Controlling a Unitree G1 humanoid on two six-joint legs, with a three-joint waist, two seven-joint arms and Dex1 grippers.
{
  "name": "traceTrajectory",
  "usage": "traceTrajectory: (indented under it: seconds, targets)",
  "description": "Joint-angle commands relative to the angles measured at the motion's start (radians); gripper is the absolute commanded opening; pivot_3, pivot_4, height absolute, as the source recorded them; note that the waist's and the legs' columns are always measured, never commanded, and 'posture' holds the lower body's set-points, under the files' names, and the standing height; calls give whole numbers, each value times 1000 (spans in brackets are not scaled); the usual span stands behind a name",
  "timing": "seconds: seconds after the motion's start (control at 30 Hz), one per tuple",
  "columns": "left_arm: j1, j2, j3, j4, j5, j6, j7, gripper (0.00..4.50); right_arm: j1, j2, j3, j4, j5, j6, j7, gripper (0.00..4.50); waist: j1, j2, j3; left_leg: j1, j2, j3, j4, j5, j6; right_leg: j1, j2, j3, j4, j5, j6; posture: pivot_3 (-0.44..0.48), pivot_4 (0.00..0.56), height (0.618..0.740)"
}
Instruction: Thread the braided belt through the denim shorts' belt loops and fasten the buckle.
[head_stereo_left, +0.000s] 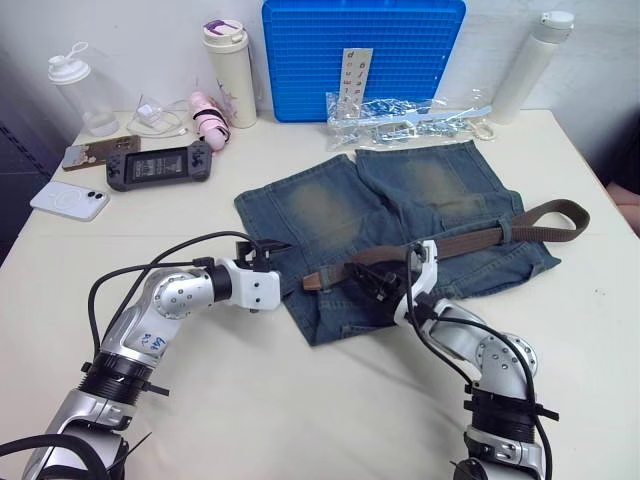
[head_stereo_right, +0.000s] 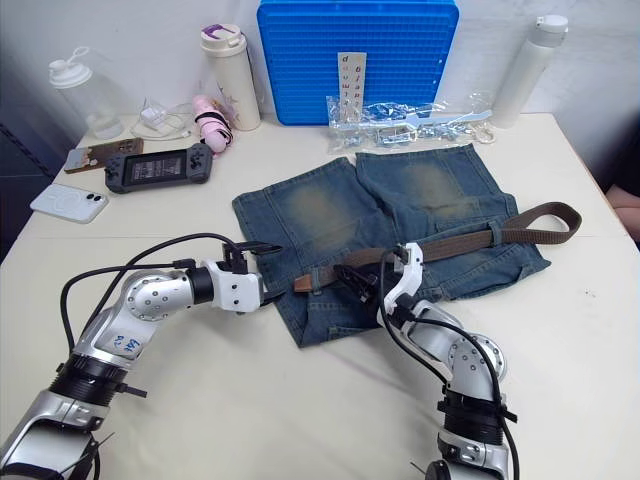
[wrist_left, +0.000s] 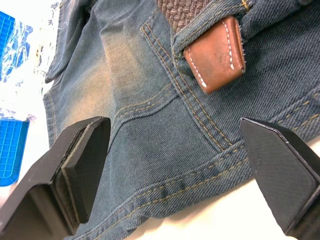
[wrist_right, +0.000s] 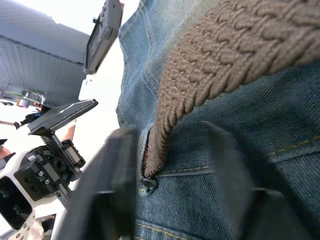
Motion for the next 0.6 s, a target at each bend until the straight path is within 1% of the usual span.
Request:
traceTrajectory:
  seconds: [0.03,0.07,0.33,0.5,0.53,0.6]
  targets:
    - [-21,3,-4,-19,-10,-35,-12,4500,-16,17,19,17,-4,-14,-17,397,0,0,0,0,0,0,0,0,0,0,0,0,0,0,0,0,150,689]
    - [-25,4,-11,-18,-9,-41,-20,4500,-19,22,22,23,-6,-16,-20,97,0,0,0,0,0,0,1,0,0,1,0,0,0,0,0,0,150,689]
    - [-38,-11,-26,-9,-14,-46,-44,4500,-15,29,41,43,-17,-28,-33,97,-2,0,0,1,0,1,2,0,0,1,0,0,0,0,0,0,150,689]
    - [-66,-40,-30,13,-6,-43,-28,4500,-11,30,48,42,-14,-33,-36,97,-2,0,0,1,1,1,2,1,0,1,0,0,0,0,0,0,150,689]
    - [-71,-44,-32,15,-2,-44,-25,4239,-10,30,51,40,-14,-33,-35,17,-2,0,0,1,1,1,2,1,0,1,0,0,0,0,0,0,150,689]
    - [-77,-53,-35,19,-3,-46,-25,3719,-7,29,53,38,-11,-33,-36,0,-2,0,0,1,1,1,2,1,0,1,0,0,0,0,0,0,150,689]
